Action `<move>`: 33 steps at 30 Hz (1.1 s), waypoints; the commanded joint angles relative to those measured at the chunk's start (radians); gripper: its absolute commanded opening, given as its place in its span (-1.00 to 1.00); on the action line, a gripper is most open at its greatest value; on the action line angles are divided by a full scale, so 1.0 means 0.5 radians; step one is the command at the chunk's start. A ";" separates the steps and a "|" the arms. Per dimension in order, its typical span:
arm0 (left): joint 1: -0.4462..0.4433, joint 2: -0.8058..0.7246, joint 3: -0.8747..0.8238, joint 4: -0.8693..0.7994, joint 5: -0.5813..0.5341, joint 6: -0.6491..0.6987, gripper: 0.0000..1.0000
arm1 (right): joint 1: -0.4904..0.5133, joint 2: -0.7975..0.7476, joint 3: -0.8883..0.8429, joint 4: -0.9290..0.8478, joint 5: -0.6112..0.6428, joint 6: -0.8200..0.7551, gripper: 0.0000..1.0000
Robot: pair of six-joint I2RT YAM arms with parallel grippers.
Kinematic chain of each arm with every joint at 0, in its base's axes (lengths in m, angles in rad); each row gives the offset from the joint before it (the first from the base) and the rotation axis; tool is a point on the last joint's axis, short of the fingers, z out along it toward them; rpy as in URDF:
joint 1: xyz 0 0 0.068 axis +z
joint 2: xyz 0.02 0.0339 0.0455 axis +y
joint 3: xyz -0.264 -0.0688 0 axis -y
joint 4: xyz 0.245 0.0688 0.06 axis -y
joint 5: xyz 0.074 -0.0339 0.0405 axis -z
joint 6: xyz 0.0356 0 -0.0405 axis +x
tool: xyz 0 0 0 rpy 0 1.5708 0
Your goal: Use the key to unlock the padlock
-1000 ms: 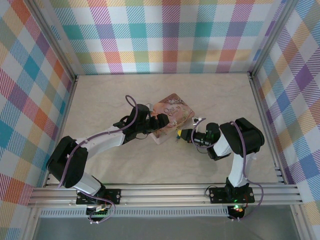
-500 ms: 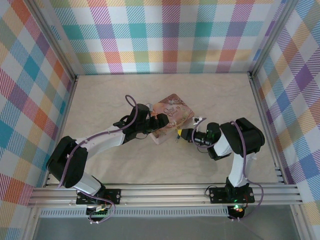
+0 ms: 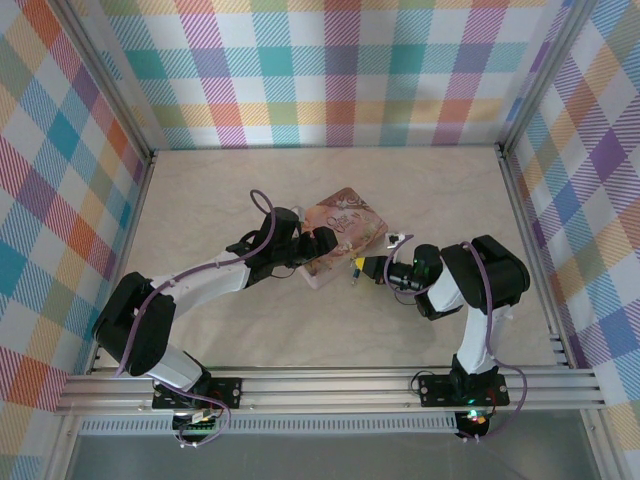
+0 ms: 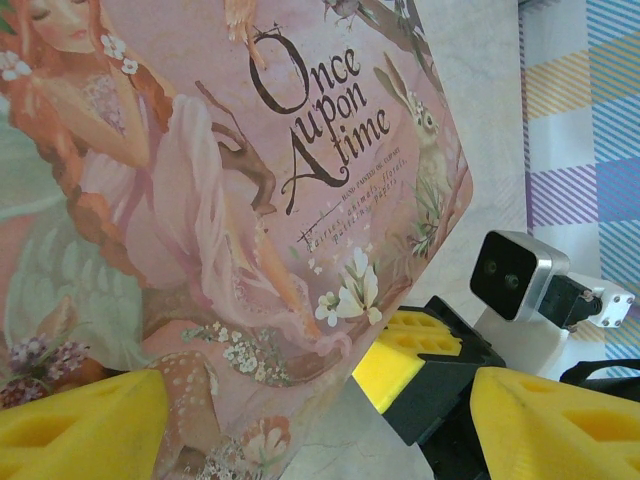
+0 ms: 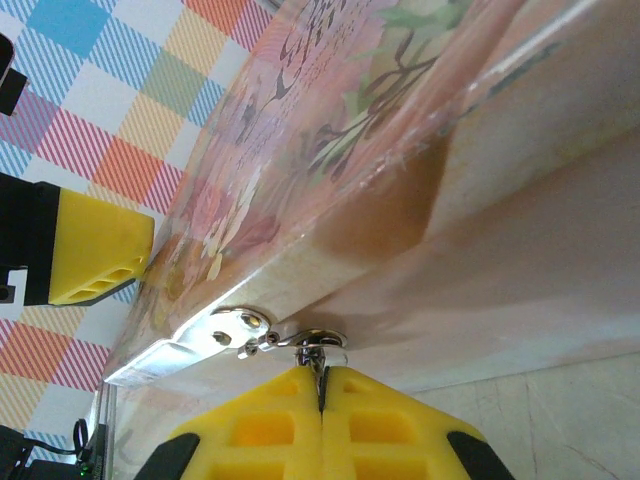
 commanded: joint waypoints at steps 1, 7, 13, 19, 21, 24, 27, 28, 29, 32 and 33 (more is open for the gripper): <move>0.006 0.064 -0.094 -0.399 -0.110 0.018 0.60 | 0.004 0.004 0.010 0.113 0.067 -0.015 -1.00; 0.006 0.067 -0.109 -0.392 -0.103 0.014 0.60 | 0.005 -0.044 0.003 0.113 0.212 0.045 -1.00; -0.016 0.061 -0.113 -0.373 -0.096 -0.013 0.60 | 0.005 -0.086 -0.018 0.113 0.400 0.118 -1.00; -0.081 0.051 -0.099 -0.393 -0.108 -0.048 0.61 | 0.009 -0.101 -0.039 0.113 0.521 0.173 -1.00; -0.105 0.047 -0.089 -0.397 -0.109 -0.059 0.60 | 0.011 -0.108 -0.046 0.113 0.549 0.187 -1.00; -0.146 0.054 -0.071 -0.415 -0.106 -0.062 0.60 | 0.009 -0.116 -0.040 0.113 0.567 0.214 -1.00; -0.179 0.065 -0.060 -0.425 -0.115 -0.067 0.61 | 0.013 -0.125 -0.035 0.113 0.586 0.240 -1.00; -0.186 0.066 -0.062 -0.422 -0.115 -0.075 0.61 | 0.012 -0.126 -0.034 0.113 0.598 0.248 -1.00; -0.192 0.064 -0.062 -0.416 -0.118 -0.082 0.61 | 0.009 -0.126 -0.034 0.113 0.610 0.260 -1.00; -0.210 0.067 -0.062 -0.404 -0.109 -0.092 0.61 | 0.013 -0.126 -0.022 0.113 0.623 0.284 -1.00; -0.215 0.069 -0.063 -0.404 -0.106 -0.093 0.61 | 0.012 -0.123 -0.016 0.113 0.625 0.289 -1.00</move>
